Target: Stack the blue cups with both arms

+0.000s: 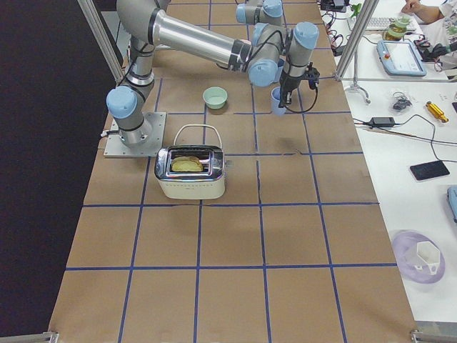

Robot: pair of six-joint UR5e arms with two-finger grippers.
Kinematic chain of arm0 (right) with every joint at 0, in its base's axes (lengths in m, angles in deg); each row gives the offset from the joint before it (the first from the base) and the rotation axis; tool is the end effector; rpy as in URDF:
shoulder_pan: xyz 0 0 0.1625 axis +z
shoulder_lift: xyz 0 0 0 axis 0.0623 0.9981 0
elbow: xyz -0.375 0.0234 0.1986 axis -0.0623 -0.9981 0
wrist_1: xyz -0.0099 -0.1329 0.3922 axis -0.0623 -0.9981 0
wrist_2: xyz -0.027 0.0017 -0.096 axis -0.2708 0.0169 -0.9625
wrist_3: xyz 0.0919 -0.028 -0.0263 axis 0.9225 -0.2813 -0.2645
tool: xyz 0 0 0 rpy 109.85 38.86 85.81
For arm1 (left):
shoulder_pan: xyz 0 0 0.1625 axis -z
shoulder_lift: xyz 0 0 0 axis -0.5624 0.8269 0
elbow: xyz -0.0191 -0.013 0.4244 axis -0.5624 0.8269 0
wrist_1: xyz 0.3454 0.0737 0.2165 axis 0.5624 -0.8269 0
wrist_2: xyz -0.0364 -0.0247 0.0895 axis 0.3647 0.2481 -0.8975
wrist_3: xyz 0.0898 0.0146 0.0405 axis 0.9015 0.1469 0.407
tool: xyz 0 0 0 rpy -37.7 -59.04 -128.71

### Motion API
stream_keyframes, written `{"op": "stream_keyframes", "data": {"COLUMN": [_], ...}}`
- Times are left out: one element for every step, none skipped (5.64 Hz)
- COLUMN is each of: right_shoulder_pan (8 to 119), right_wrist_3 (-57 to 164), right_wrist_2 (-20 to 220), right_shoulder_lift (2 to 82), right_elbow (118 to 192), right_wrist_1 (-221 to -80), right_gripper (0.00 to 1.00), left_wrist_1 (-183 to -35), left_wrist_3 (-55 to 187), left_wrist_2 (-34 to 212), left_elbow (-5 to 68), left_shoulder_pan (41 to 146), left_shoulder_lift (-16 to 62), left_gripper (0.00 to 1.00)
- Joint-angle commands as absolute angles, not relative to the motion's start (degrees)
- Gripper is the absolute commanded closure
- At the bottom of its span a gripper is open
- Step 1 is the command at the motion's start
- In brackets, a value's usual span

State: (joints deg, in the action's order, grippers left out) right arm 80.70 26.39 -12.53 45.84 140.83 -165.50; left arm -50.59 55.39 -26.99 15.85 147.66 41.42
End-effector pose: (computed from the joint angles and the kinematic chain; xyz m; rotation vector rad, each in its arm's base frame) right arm -0.0038 -0.6175 0.4288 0.0623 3.1198 0.0981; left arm -0.4080 -0.6247 0.2541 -0.0562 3.1219 -0.2554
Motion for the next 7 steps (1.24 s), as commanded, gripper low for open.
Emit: {"op": "stream_keyframes", "data": {"right_shoulder_pan": [80.91,81.96,83.45,85.29,88.53,93.78,98.97], "right_wrist_3": [26.87,29.05,31.16,33.97,38.52,46.05,53.52], "right_wrist_2": [-12.38,-12.37,-12.20,-12.20,-12.03,-12.02,-12.02], "right_shoulder_lift": [50.35,50.27,49.92,49.83,48.44,44.77,41.08], "right_elbow": [140.56,140.47,140.38,139.95,138.55,134.27,129.62], "right_wrist_1": [-159.46,-159.80,-160.41,-160.76,-162.42,-162.61,-162.52], "right_gripper": [0.96,0.96,0.96,0.96,0.96,0.96,0.96], "left_wrist_1": [-56.70,-64.05,-72.30,-77.43,-80.79,-80.56,-80.30], "left_wrist_3": [55.80,60.85,64.99,71.81,74.23,83.48,83.48], "left_wrist_2": [-26.73,-26.64,-26.72,-26.55,-26.29,-25.41,-23.84], "left_elbow": [16.14,16.23,16.41,17.80,21.21,26.90,28.43], "left_shoulder_pan": [145.16,142.44,139.28,134.99,131.46,128.82,128.36], "left_shoulder_lift": [37.08,32.00,27.34,22.59,16.46,8.74,4.14], "left_gripper": [0.00,0.00,0.00,0.00,0.00,0.00,0.00]}}
